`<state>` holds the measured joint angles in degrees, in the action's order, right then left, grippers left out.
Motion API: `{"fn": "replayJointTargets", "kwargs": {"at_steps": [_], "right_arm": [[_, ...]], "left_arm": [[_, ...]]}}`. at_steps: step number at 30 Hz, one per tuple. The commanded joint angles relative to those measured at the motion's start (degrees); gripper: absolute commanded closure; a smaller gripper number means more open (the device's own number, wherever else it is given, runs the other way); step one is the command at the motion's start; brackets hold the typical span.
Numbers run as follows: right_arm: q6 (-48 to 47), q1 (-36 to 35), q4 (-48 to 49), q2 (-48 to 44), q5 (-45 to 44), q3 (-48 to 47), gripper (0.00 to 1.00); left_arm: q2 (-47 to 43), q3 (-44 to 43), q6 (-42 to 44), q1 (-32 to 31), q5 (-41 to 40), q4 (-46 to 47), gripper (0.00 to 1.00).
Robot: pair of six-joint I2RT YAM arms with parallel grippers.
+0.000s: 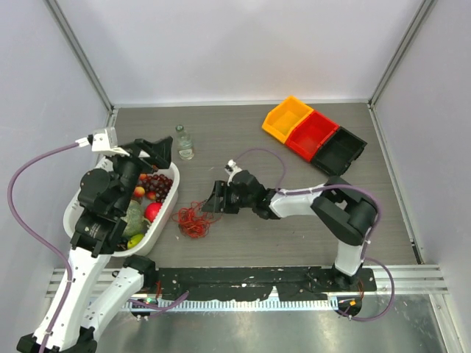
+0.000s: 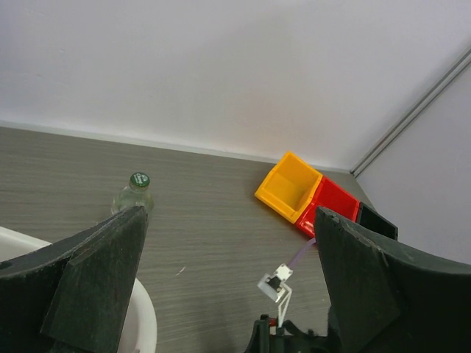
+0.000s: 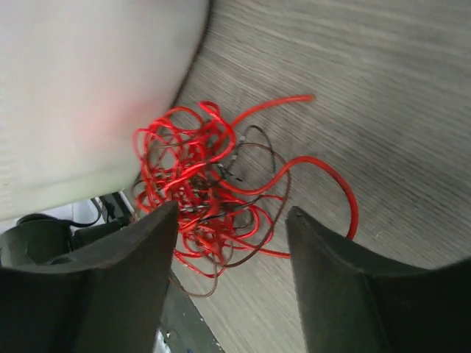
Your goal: Untangle the cables
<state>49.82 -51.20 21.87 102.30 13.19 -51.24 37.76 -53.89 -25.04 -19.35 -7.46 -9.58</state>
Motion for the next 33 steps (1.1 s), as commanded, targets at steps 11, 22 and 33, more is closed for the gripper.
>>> {"fn": "replayJointTargets", "kwargs": {"at_steps": [11,22,33], "right_arm": [[-10.17,17.34,-9.02,-22.38,-0.15,6.67,0.99],[-21.79,17.98,-23.72,-43.59,-2.33,7.3,0.95],[-21.95,17.1,-26.21,-41.05,2.28,6.77,0.17]], "left_arm": [[4.15,-0.86,-0.45,0.63,12.27,2.38,0.0],[27.01,-7.82,-9.31,0.63,44.46,1.66,0.23],[26.14,-5.35,-10.47,0.55,45.08,5.54,0.14]]}}
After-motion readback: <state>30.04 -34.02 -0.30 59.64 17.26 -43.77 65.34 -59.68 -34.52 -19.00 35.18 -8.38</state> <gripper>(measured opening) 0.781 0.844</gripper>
